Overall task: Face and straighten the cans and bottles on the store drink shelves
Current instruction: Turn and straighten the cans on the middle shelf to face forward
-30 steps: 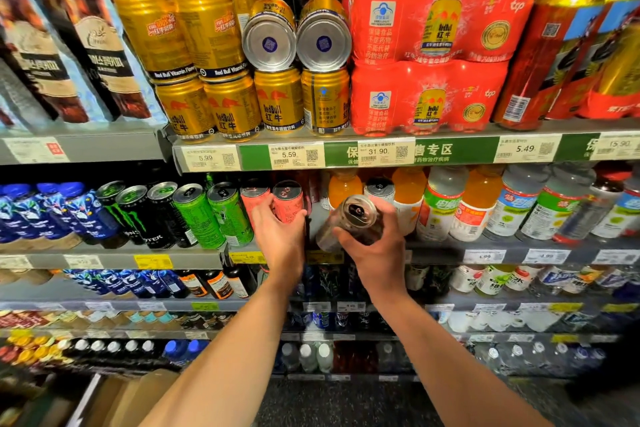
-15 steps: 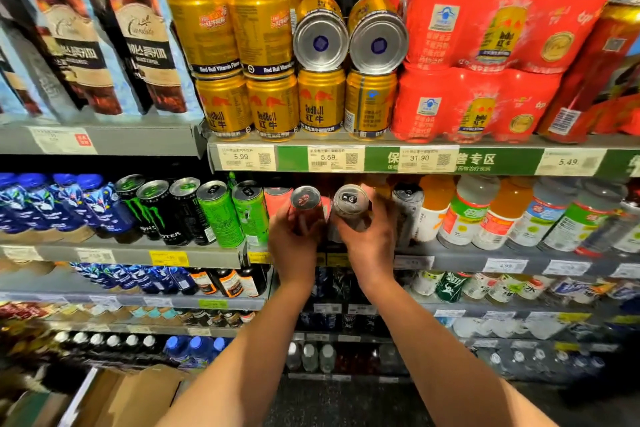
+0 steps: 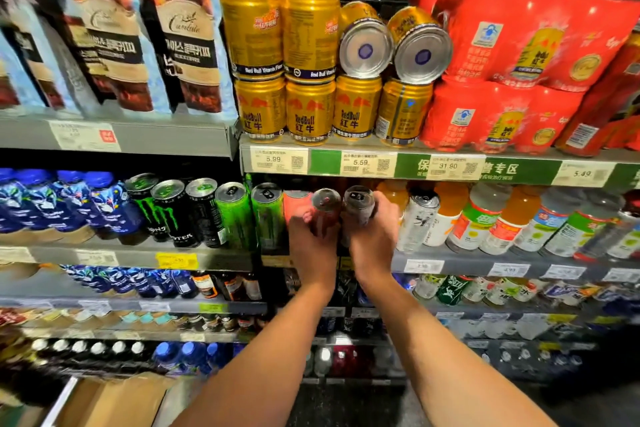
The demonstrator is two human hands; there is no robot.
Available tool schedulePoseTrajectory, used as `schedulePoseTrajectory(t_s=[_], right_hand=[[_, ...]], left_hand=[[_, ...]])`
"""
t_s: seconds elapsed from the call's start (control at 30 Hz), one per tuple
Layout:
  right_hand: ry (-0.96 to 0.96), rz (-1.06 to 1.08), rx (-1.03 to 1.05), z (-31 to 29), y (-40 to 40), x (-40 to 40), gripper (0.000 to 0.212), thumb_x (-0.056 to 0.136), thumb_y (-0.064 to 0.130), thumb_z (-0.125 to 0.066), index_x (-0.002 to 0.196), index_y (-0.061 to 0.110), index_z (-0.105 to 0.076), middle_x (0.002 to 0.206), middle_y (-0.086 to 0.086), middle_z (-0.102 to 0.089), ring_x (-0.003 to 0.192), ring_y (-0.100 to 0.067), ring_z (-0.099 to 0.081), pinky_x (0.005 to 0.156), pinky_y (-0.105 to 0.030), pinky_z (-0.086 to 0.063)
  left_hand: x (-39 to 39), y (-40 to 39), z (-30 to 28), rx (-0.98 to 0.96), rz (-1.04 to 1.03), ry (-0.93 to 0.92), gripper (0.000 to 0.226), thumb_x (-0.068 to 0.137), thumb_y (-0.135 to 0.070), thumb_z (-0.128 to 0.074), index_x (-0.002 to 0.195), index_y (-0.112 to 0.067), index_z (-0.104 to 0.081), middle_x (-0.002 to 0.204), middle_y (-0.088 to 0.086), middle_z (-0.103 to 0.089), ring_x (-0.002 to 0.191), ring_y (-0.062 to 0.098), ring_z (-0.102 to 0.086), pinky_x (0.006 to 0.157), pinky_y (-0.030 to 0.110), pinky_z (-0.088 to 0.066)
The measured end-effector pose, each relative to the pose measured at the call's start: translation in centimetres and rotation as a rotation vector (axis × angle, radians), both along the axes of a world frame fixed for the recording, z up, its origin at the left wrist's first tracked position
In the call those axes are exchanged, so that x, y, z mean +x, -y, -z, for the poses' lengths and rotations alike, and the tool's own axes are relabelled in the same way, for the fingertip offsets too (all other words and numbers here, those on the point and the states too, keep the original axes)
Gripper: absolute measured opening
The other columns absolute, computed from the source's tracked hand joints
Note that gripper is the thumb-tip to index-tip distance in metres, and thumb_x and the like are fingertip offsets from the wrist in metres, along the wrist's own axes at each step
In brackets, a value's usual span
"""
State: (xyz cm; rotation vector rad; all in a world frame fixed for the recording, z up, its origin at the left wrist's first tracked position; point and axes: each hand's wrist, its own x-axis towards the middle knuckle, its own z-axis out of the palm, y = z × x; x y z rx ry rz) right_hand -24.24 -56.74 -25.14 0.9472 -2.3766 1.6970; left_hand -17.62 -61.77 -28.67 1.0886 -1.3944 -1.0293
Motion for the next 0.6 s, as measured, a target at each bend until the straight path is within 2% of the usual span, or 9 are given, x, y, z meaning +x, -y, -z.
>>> schedulePoseTrajectory(t_s=[0.03,0.1,0.17,0.2,0.27,0.37,0.5,0.6], right_hand=[[0.038,0.001,0.022,-0.1,0.1,0.2,0.027,0.084,0.026,-0.07,0.108,0.019,-0.059,0.098,0.004,-0.051,0.09,-0.006,-0.041,0.073,-0.022,-0.035],[0.12,-0.01,0.086,-0.3,0.2,0.1,0.04,0.083,0.03,-0.073,0.119,0.022,-0.058,0.106,0.002,-0.052,0.095,-0.004,-0.042,0.075,-0.017,-0.03],[0.136,0.002,0.166,-0.2,0.5,-0.1,0.061,0.083,0.03,-0.077,0.136,0.017,-0.051,0.12,-0.003,-0.051,0.104,-0.007,-0.045,0.083,-0.015,-0.03],[0.125,0.026,0.212,-0.2,0.7,-0.1,0.068,0.083,0.031,-0.077,0.141,0.014,-0.046,0.127,-0.005,-0.048,0.111,-0.014,-0.048,0.09,-0.018,-0.033],[0.06,0.079,0.271,-0.1,1.0,0.1,0.071,0.086,0.031,-0.075,0.145,0.009,-0.042,0.131,-0.01,-0.045,0.119,-0.026,-0.051,0.099,-0.033,-0.04],[-0.04,0.118,0.285,0.0,1.2,0.6,0.067,0.088,0.031,-0.072,0.143,0.006,-0.042,0.125,-0.011,-0.045,0.112,-0.03,-0.054,0.093,-0.039,-0.046],[-0.059,0.133,0.275,0.0,1.3,1.1,0.065,0.089,0.026,-0.07,0.143,0.006,-0.039,0.124,-0.011,-0.044,0.108,-0.031,-0.054,0.089,-0.039,-0.045],[-0.071,0.139,0.26,0.1,1.4,1.4,0.064,0.09,0.024,-0.069,0.144,0.007,-0.038,0.125,-0.011,-0.044,0.108,-0.031,-0.053,0.089,-0.041,-0.047]], left_hand=[[0.0,0.1,-0.1,-0.026,0.012,0.026,0.049,0.078,-0.003,-0.077,0.105,-0.039,-0.058,0.101,-0.01,-0.066,0.095,0.005,-0.065,0.081,0.022,-0.05],[-0.3,0.5,0.3,-0.051,0.038,0.079,0.038,0.086,0.003,-0.066,0.112,-0.025,-0.062,0.101,-0.01,-0.068,0.092,0.004,-0.065,0.082,0.025,-0.052],[-0.3,0.8,0.4,-0.079,-0.022,0.113,0.033,0.087,0.003,-0.06,0.114,-0.014,-0.058,0.104,-0.003,-0.067,0.093,0.011,-0.065,0.083,0.032,-0.052],[-0.2,0.9,0.6,-0.109,-0.034,0.145,0.037,0.082,-0.003,-0.065,0.115,-0.017,-0.055,0.109,0.0,-0.065,0.099,0.016,-0.064,0.089,0.036,-0.052],[-0.5,1.0,1.1,-0.122,-0.034,0.201,0.049,0.074,-0.023,-0.072,0.118,-0.024,-0.051,0.12,0.004,-0.062,0.112,0.026,-0.061,0.099,0.046,-0.048],[-0.5,0.9,0.5,-0.113,-0.004,0.133,0.046,0.077,-0.031,-0.07,0.117,-0.021,-0.049,0.125,0.008,-0.059,0.116,0.032,-0.058,0.098,0.052,-0.047],[-0.8,0.6,-0.2,-0.131,-0.055,0.134,0.048,0.075,-0.023,-0.082,0.114,-0.014,-0.055,0.121,0.004,-0.06,0.111,0.026,-0.058,0.091,0.045,-0.052],[-0.9,0.5,-0.6,0.011,-0.037,0.145,0.051,0.077,-0.023,-0.083,0.121,-0.02,-0.056,0.127,0.002,-0.059,0.117,0.022,-0.055,0.092,0.029,-0.047]])
